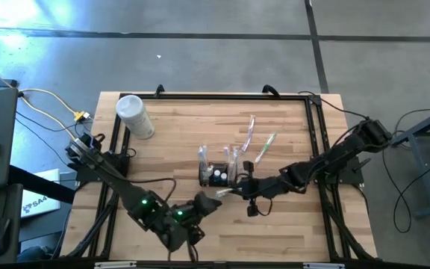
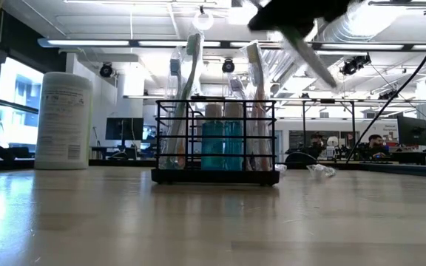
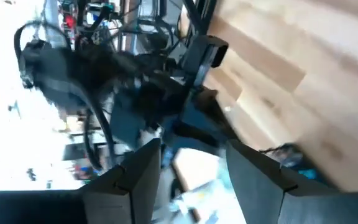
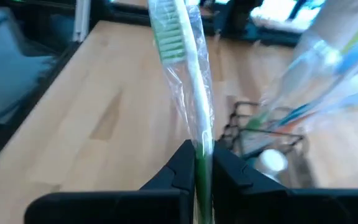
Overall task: Pick & Place toothbrushing station
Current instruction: Put the bottom green toothbrush into the black mesh
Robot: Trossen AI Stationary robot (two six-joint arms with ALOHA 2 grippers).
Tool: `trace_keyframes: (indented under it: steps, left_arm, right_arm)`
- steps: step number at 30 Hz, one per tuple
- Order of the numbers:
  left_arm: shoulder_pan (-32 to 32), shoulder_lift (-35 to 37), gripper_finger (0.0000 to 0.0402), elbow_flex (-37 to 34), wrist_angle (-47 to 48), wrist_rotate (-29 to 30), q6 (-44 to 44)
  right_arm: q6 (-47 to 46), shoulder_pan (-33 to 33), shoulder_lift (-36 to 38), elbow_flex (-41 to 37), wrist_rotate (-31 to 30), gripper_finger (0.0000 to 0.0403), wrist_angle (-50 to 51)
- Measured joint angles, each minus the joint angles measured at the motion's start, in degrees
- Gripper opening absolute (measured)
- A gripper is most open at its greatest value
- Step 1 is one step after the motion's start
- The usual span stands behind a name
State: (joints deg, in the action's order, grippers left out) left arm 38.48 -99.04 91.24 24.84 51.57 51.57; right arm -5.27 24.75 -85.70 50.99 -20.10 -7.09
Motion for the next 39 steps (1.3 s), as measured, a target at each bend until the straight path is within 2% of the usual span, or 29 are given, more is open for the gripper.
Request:
trace_keyframes:
  steps: [3, 6, 10, 14, 17, 20, 30, 39]
  left_arm:
    - [0.2, 2.2, 0.0178, 0.0, 4.0, -1.9, -7.6]
    - [-0.1, 4.6, 0.0178, 0.0, 10.3, -6.1, -19.0]
    - [-2.2, 6.2, 0.0178, 0.0, 13.5, -15.6, -31.6]
    - [-5.5, 6.3, 0.0178, 0.0, 12.2, -26.3, -37.3]
    - [-8.6, 6.3, 0.0178, -0.3, 12.4, -32.7, -39.0]
    - [-11.6, 6.2, 0.0178, -1.1, 11.8, -36.1, -39.9]
    - [-17.3, 6.2, 0.0178, -1.1, 1.0, -37.9, -38.4]
    - [-17.5, 5.3, 0.0178, -1.1, -3.0, -39.5, -34.9]
  right_arm:
    - [2.5, 2.7, 0.8, 0.1, -6.7, 0.0016, 0.4]
    - [5.9, 6.0, 1.4, 0.0, -13.0, 0.0016, 0.9]
    - [11.8, 10.0, 1.6, 0.0, -20.2, 0.0016, -2.5]
    - [19.2, 12.8, 1.5, 0.0, -24.6, 0.0016, -8.9]
    - [23.3, 13.8, 1.6, 0.0, -25.4, 0.0016, -12.7]
    - [25.5, 14.4, 1.5, 0.0, -25.3, 0.0016, -14.9]
    - [26.0, 14.3, 1.5, 0.0, -24.5, 0.0016, -15.9]
    - [26.8, 14.1, 1.5, 0.0, -25.6, 0.0016, -18.5]
